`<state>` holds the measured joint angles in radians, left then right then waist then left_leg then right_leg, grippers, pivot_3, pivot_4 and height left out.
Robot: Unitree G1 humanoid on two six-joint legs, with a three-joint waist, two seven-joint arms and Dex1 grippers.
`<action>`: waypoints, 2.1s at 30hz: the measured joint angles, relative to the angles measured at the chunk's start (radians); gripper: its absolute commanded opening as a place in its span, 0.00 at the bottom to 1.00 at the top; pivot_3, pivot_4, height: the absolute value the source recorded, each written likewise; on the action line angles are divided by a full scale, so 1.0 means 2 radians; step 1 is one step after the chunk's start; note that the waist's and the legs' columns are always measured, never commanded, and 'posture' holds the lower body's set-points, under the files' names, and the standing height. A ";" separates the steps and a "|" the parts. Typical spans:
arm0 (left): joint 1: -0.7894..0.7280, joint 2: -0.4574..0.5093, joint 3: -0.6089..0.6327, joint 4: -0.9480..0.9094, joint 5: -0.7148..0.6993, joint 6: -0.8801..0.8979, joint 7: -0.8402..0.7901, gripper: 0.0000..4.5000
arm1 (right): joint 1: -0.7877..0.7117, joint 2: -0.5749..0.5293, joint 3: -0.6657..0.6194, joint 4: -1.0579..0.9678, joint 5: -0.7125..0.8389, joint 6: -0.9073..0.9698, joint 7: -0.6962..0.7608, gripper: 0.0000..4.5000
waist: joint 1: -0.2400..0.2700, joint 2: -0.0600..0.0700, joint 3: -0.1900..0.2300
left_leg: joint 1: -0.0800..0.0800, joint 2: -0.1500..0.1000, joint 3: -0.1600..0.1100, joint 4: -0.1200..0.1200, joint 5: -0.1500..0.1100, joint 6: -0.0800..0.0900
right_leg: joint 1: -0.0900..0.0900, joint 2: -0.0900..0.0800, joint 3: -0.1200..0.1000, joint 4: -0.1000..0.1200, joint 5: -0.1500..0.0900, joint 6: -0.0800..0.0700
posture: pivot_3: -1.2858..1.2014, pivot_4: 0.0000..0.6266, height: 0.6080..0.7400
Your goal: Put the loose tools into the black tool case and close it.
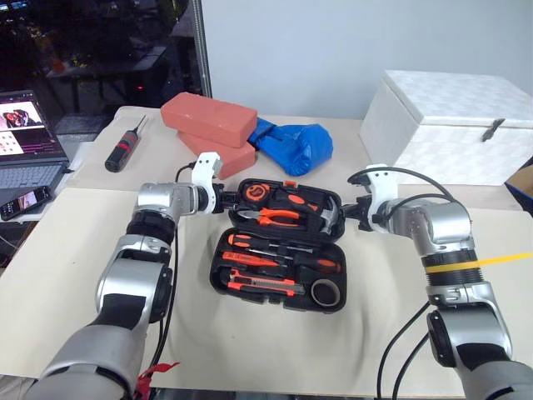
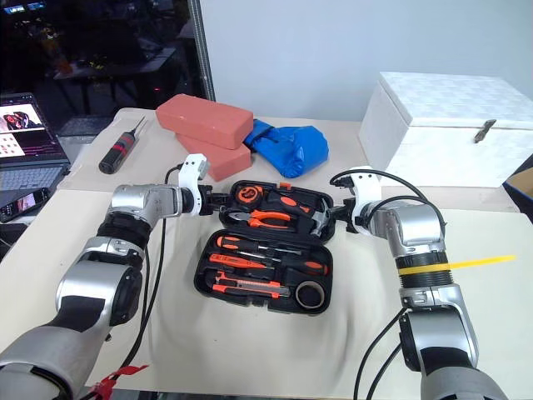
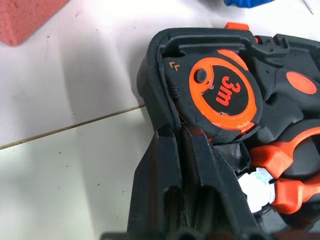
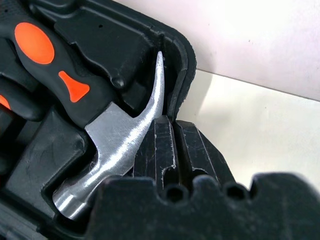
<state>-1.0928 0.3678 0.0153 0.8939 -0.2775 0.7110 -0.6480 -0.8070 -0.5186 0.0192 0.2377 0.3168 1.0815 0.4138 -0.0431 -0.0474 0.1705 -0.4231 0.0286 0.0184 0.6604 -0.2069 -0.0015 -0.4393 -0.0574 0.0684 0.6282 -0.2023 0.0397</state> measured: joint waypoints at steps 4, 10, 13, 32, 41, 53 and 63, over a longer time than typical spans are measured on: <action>0.025 0.000 0.001 -0.029 0.005 -0.043 0.001 0.01 | 0.002 0.000 0.000 -0.007 0.000 -0.002 0.002 0.00 | -0.003 0.000 0.000 | 0.000 0.000 0.000 0.000 0.000 0.000 | 0.000 0.000 0.000 0.000 0.000 0.000 | 0.52 0.24 1.00; 0.030 0.001 -0.006 -0.046 0.021 -0.044 -0.001 0.01 | 0.003 0.007 -0.001 -0.010 -0.004 -0.005 -0.001 0.00 | -0.003 0.000 0.000 | 0.000 0.000 0.000 0.000 0.000 0.000 | 0.000 0.001 0.000 0.000 0.000 -0.001 | 0.52 0.24 1.00; 0.034 0.005 -0.012 -0.060 0.027 -0.033 -0.004 0.08 | 0.003 0.010 0.000 -0.010 -0.009 -0.006 0.002 0.00 | -0.003 0.000 0.000 | 0.000 0.000 0.000 0.000 0.000 0.000 | 0.000 0.000 0.000 0.000 0.000 -0.001 | 0.52 0.24 1.00; 0.055 -0.019 0.020 -0.140 0.015 -0.071 -0.016 0.01 | 0.005 0.025 0.012 -0.003 -0.041 -0.033 0.019 0.00 | -0.004 0.000 0.000 | 0.001 0.001 0.000 0.000 0.000 0.000 | 0.000 0.001 0.000 0.001 0.001 -0.001 | 0.52 0.24 1.00; 0.051 -0.057 -0.022 -0.050 0.082 -0.180 0.028 0.01 | 0.004 0.038 0.011 -0.006 -0.050 -0.034 0.018 0.00 | -0.012 0.000 0.000 | 0.001 0.001 0.000 0.000 0.000 0.000 | 0.000 0.001 0.000 0.001 0.001 -0.001 | 0.52 0.24 1.00; 0.057 -0.065 -0.097 -0.047 0.169 -0.205 0.042 0.01 | 0.014 0.056 0.006 -0.018 -0.058 -0.014 -0.001 0.00 | -0.012 0.002 -0.002 | 0.009 0.001 0.000 0.000 0.000 0.000 | 0.009 0.001 0.000 0.000 -0.002 0.003 | 0.52 0.24 1.00; 0.083 -0.067 -0.062 -0.062 0.148 -0.214 0.002 0.06 | 0.014 0.069 0.009 -0.017 -0.062 -0.011 -0.001 0.00 | -0.015 0.006 -0.008 | 0.010 0.002 0.000 0.000 0.000 0.000 | 0.008 0.002 0.001 0.001 -0.003 0.002 | 0.52 0.24 1.00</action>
<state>-0.9262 0.2342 -0.1092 0.7696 0.0189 0.2837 -0.6441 -0.7790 -0.3809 0.0377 0.2033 0.1930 1.0598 0.4116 -0.0727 -0.0345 0.1546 -0.4037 0.0320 0.0185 0.6602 -0.2067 -0.0021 -0.4227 -0.0535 0.0702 0.6293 -0.2073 0.0442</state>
